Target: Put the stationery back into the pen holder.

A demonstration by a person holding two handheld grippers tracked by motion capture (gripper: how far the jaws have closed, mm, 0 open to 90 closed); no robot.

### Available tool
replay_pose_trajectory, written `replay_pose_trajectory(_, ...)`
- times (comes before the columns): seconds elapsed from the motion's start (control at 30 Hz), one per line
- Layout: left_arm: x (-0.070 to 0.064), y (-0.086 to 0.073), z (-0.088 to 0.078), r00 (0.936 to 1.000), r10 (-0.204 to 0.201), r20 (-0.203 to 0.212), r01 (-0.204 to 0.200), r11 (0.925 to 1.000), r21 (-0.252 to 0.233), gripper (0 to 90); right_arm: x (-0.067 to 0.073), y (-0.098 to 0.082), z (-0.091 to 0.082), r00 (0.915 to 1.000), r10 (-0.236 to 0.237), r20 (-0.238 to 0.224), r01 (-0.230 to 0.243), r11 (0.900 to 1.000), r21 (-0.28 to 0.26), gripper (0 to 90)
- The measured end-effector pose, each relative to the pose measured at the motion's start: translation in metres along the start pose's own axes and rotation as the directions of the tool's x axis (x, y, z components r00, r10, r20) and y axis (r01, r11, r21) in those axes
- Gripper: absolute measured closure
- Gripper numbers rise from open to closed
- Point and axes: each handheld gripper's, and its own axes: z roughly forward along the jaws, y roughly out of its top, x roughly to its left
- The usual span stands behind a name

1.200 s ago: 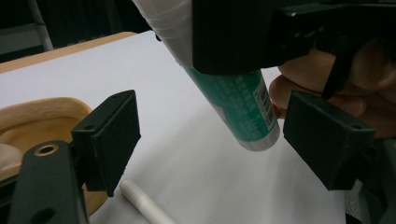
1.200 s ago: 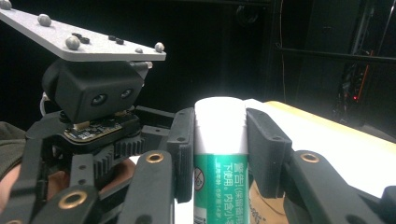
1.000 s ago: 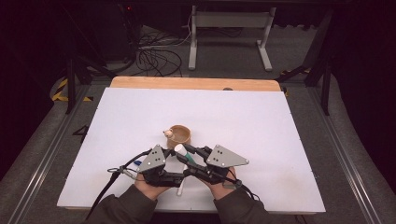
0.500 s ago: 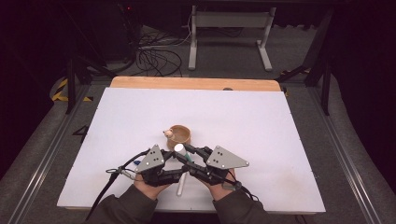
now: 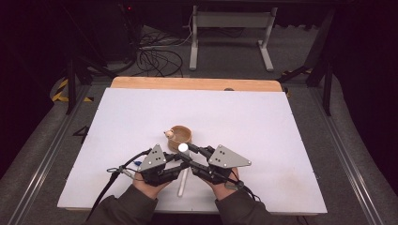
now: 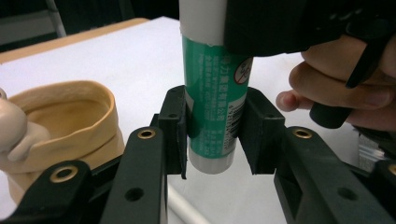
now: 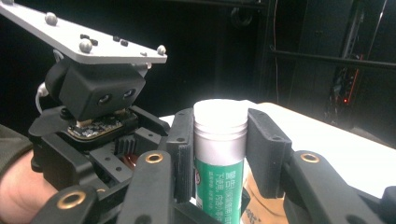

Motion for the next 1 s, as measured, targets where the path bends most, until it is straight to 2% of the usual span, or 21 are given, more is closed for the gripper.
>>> replay_pose_trajectory(0.27,0.002,0.001,0.003,0.9999,0.011,-0.012,-0.01,0.9984,0.055,65.5,-0.005,0.0,0.0,0.9997,0.023,-0.009,-0.022,0.998,0.052,64.1)
replay_pose_trajectory(0.47,0.0,0.0,0.006,0.9997,0.018,-0.017,-0.017,0.9959,0.088,65.5,-0.008,0.004,-0.005,0.9999,0.016,-0.001,-0.016,0.999,0.044,58.8)
replay_pose_trajectory(0.6,0.0,0.002,0.007,0.9995,0.023,-0.024,-0.02,0.9955,0.092,65.5,-0.012,0.009,-0.011,0.9998,0.016,0.012,-0.016,0.999,0.029,53.7)
replay_pose_trajectory(0.77,0.003,0.007,0.005,0.9988,0.022,-0.043,-0.019,0.9967,0.078,65.5,-0.019,0.014,-0.021,0.999,0.014,0.041,-0.015,1.0,0.017,42.0)
replay_pose_trajectory(1.0,0.008,0.015,0.002,0.9973,0.025,-0.069,-0.02,0.9979,0.062,65.5,-0.032,0.016,-0.033,0.9983,0.034,0.048,-0.036,0.999,0.041,30.4)
